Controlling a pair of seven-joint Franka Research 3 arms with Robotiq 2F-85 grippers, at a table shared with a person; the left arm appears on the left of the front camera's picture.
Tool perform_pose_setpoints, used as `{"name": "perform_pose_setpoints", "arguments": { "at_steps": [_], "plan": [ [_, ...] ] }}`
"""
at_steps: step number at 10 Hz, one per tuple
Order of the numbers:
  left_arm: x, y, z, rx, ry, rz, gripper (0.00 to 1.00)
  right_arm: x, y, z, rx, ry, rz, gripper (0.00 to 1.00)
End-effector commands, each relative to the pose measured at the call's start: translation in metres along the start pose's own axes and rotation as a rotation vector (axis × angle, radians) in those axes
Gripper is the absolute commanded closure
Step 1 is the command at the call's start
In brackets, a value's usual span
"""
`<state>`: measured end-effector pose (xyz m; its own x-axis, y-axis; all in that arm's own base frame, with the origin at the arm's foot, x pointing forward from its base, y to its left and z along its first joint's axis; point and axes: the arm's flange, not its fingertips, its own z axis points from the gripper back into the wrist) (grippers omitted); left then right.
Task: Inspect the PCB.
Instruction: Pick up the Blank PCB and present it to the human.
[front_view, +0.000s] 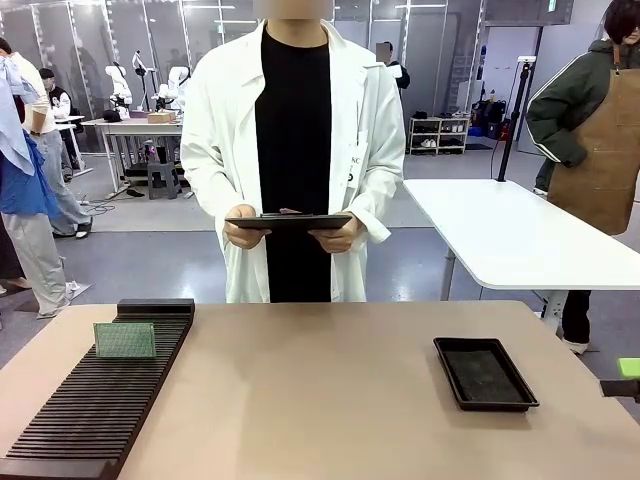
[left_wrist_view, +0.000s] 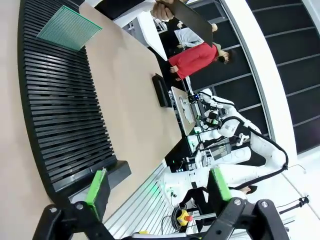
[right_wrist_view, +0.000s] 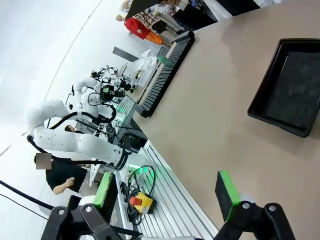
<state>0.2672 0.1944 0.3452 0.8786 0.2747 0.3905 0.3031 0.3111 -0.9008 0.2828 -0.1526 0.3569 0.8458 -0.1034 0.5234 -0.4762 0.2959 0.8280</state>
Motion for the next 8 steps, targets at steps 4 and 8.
{"name": "perform_pose_setpoints", "arguments": {
  "at_steps": [4,8],
  "plan": [
    [0.000,0.000,0.000,-0.011,-0.004,-0.005,0.00,0.004,0.000,-0.004,0.002,0.009,-0.001,0.00],
    [0.012,-0.028,0.000,0.034,0.042,-0.126,0.00,0.004,0.000,-0.004,0.002,0.009,-0.001,0.00]
  ]
}}
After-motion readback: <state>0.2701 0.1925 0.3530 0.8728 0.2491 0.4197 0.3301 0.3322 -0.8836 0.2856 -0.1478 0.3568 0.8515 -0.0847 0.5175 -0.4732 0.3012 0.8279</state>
